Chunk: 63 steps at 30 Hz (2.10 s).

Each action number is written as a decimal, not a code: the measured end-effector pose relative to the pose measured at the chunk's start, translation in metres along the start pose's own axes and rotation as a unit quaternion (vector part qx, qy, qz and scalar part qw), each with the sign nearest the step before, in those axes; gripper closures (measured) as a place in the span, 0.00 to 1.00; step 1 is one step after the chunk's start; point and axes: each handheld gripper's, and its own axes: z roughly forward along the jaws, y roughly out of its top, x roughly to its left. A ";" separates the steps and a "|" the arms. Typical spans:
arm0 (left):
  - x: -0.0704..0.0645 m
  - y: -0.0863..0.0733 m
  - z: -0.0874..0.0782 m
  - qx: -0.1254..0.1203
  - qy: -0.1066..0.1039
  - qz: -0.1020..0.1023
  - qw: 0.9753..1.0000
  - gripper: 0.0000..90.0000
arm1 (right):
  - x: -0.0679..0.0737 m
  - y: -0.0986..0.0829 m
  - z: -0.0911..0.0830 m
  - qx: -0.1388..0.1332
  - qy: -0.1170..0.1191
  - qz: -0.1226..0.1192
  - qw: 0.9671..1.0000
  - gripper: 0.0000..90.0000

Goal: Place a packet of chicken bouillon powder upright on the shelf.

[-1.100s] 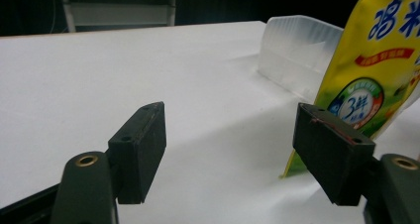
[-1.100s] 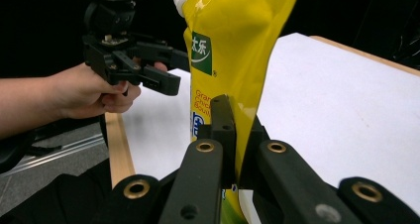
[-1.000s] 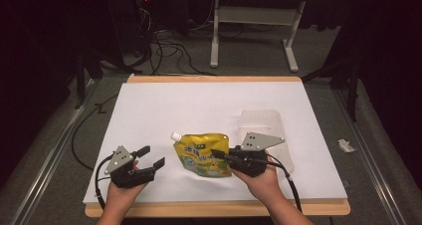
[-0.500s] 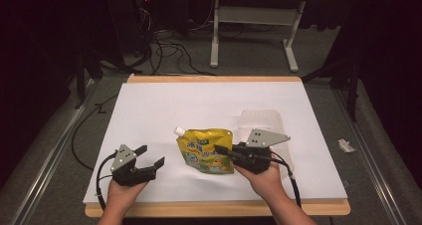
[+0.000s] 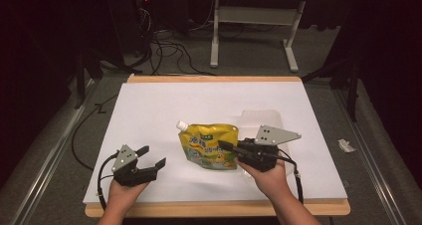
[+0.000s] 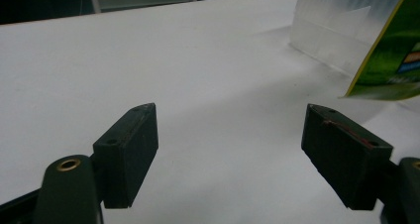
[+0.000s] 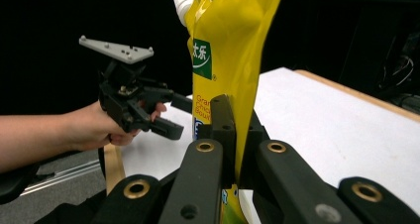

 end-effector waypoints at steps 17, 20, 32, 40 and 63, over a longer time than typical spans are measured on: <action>-0.003 0.002 0.000 -0.010 -0.006 0.003 1.000 0.25 | -0.017 0.028 -0.035 -0.025 -0.043 -0.013 0.999 1.00; -0.003 0.004 -0.002 -0.014 -0.004 0.003 1.000 0.25 | -0.027 0.029 -0.045 -0.025 -0.055 -0.010 0.998 1.00; -0.001 0.001 -0.004 -0.014 0.003 0.003 1.000 0.25 | -0.064 0.019 -0.082 -0.011 -0.109 0.006 0.994 1.00; -0.001 0.000 -0.010 -0.015 0.008 0.004 1.000 0.25 | -0.079 0.006 -0.090 -0.005 -0.120 0.017 0.993 1.00; -0.002 -0.001 -0.016 -0.015 0.009 0.008 1.000 0.25 | -0.087 -0.002 -0.098 -0.011 -0.119 0.028 0.992 1.00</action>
